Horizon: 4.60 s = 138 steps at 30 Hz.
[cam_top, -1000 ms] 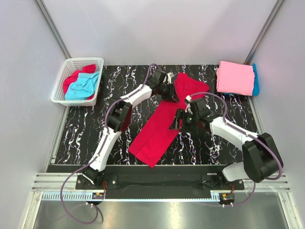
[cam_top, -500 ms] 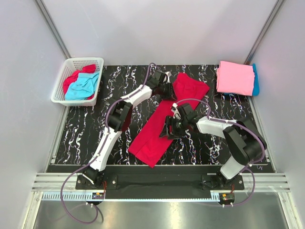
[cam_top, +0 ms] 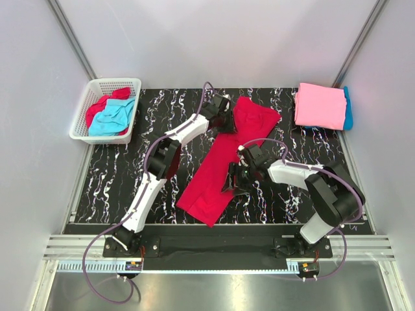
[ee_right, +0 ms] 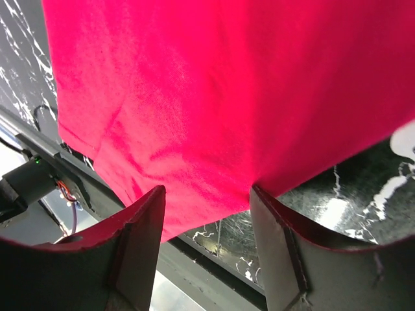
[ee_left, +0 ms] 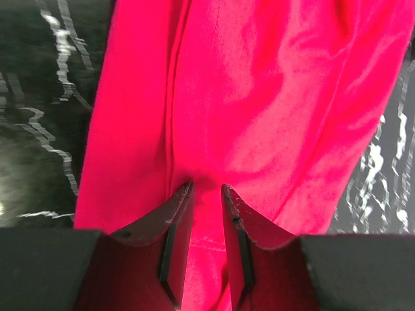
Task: Fold and stack the t-shirts
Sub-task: Fold the tshirt
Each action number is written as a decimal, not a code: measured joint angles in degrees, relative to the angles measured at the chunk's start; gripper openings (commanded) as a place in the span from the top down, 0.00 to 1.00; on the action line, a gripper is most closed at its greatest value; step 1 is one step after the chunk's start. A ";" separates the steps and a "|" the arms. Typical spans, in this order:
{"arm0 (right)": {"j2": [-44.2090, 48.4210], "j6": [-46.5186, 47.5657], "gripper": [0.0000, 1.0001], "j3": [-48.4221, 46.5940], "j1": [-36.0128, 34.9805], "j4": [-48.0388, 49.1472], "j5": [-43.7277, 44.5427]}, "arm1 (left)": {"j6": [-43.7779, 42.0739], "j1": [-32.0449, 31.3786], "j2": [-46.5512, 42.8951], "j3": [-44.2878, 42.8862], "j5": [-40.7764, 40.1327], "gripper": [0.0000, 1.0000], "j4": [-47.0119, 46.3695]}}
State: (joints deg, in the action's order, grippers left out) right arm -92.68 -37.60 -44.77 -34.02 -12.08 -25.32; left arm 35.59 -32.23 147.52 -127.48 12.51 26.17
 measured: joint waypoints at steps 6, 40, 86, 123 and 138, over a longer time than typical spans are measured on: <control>0.28 -0.87 0.39 0.00 -0.02 -1.29 1.84 | -0.20 0.00 -0.17 -0.81 -4.96 0.69 2.12; -9.42 4.39 0.39 -16.22 -0.20 -18.62 9.92 | 7.08 8.41 -7.45 7.96 -19.47 0.74 10.34; 3.76 4.22 0.37 -11.02 -0.04 -23.80 24.46 | 7.10 6.67 -55.49 68.96 0.76 0.82 -17.59; 6.99 -1.75 0.39 -1.05 -0.17 -9.60 18.14 | 15.96 -27.47 -68.43 90.71 -26.97 0.86 -4.79; 13.64 -1.66 0.27 2.69 -1.68 -8.68 18.27 | 15.78 -30.23 -91.54 93.55 -32.33 0.73 7.61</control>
State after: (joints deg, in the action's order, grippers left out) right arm -79.05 -39.27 -42.09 -35.70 -20.75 -7.05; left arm 51.37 -62.46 55.99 -33.93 -19.81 33.78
